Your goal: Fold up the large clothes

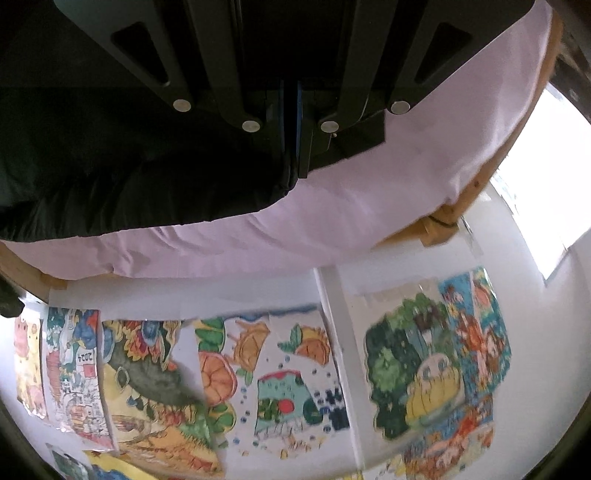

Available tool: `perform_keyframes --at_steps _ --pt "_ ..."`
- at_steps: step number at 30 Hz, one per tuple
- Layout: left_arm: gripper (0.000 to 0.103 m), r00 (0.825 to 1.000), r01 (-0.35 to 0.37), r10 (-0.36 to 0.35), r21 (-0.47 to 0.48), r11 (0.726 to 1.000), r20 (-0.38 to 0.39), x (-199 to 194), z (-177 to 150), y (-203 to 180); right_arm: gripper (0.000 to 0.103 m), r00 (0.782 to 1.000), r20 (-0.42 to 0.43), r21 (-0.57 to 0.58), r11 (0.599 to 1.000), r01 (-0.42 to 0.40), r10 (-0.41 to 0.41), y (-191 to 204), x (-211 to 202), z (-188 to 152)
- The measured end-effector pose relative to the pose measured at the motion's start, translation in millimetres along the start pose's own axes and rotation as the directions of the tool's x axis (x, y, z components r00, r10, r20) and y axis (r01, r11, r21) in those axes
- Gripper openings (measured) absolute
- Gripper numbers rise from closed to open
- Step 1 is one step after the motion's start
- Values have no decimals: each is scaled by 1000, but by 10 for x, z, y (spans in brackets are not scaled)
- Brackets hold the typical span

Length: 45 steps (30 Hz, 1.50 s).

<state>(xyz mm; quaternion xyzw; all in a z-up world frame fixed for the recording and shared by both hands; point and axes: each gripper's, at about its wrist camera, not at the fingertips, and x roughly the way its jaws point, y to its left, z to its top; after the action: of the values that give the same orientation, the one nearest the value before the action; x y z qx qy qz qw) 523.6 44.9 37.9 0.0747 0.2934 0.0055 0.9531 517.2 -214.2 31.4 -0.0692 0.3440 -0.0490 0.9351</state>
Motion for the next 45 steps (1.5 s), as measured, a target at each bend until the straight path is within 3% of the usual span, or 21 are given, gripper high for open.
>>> perform_keyframes --at_steps 21,24,25,26,27,28,29,31,36,38,42,45 --pt "11 994 72 -78 -72 995 -79 170 -46 111 23 999 -36 -41 999 -7 6 108 373 -75" --pt "31 993 89 -95 -91 992 -71 134 -58 163 29 999 -35 -29 999 -25 24 72 361 -73" --pt "48 992 98 -105 -98 990 -66 118 -60 182 32 999 -33 -22 999 -33 32 53 352 -73" --pt "62 992 101 -108 -104 989 -59 95 -65 202 41 999 -29 -14 999 -39 39 35 338 -75" --pt "67 994 95 -100 -110 989 -44 56 -73 232 58 999 -22 -3 999 -46 46 11 317 -76" --pt "71 994 95 -99 -112 989 -35 29 -73 250 65 999 -15 16 999 -52 52 -27 292 -78" --pt "72 994 102 -106 -116 988 -27 5 -78 280 73 998 -5 41 997 -68 69 -77 264 -83" --pt "72 994 105 -109 -131 986 -22 -36 -96 355 75 995 0 68 993 -101 101 -136 232 -86" --pt "74 997 72 -67 -233 970 32 -246 -152 559 87 993 66 91 991 -99 94 -196 21 -90" --pt "79 995 82 -67 -248 965 69 -390 -179 573 88 989 97 115 985 -126 115 -192 -111 -88" --pt "88 982 167 -148 -181 969 114 -587 -275 375 95 966 156 60 974 -217 205 31 -339 -119" --pt "91 967 248 -241 -99 964 82 -566 -327 43 96 953 158 -1 965 -261 258 230 -353 -153"
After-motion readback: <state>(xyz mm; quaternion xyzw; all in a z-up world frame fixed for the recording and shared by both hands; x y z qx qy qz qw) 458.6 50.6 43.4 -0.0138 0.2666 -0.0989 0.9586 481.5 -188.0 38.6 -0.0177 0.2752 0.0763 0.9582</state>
